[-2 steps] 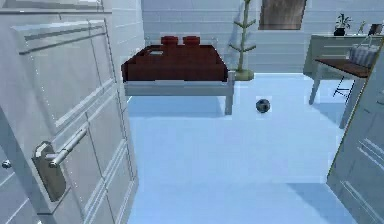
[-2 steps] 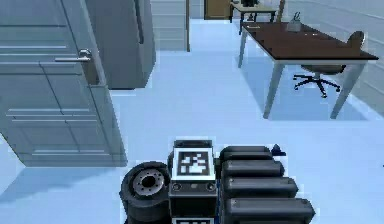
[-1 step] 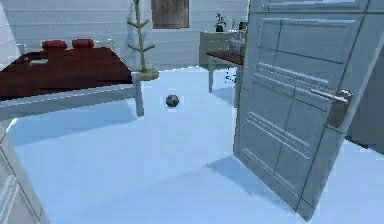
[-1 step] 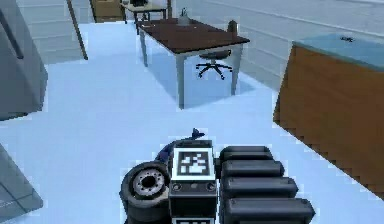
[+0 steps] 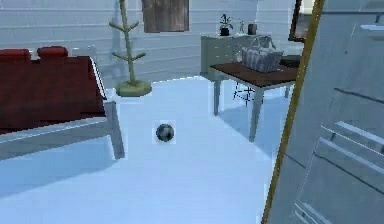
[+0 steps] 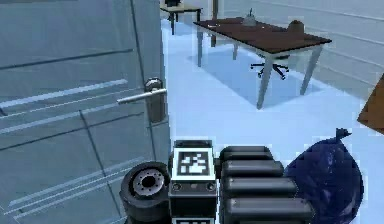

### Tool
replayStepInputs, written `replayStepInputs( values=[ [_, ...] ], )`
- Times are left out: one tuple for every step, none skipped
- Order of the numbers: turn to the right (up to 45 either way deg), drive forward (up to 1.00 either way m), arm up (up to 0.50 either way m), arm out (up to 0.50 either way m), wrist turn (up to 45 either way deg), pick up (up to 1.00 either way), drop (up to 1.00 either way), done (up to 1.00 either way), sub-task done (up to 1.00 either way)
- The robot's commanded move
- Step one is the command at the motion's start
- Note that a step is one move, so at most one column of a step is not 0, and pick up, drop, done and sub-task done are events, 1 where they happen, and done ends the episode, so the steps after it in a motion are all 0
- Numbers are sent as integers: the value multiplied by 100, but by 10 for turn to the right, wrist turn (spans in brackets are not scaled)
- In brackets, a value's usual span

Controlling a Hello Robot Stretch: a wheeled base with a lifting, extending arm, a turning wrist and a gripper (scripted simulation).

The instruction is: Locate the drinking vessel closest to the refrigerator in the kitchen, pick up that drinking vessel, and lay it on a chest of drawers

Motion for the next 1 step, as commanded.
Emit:
replayStepInputs(
  values=[
    [0,75,0,0,0,0,0,0,0]
  ],
)
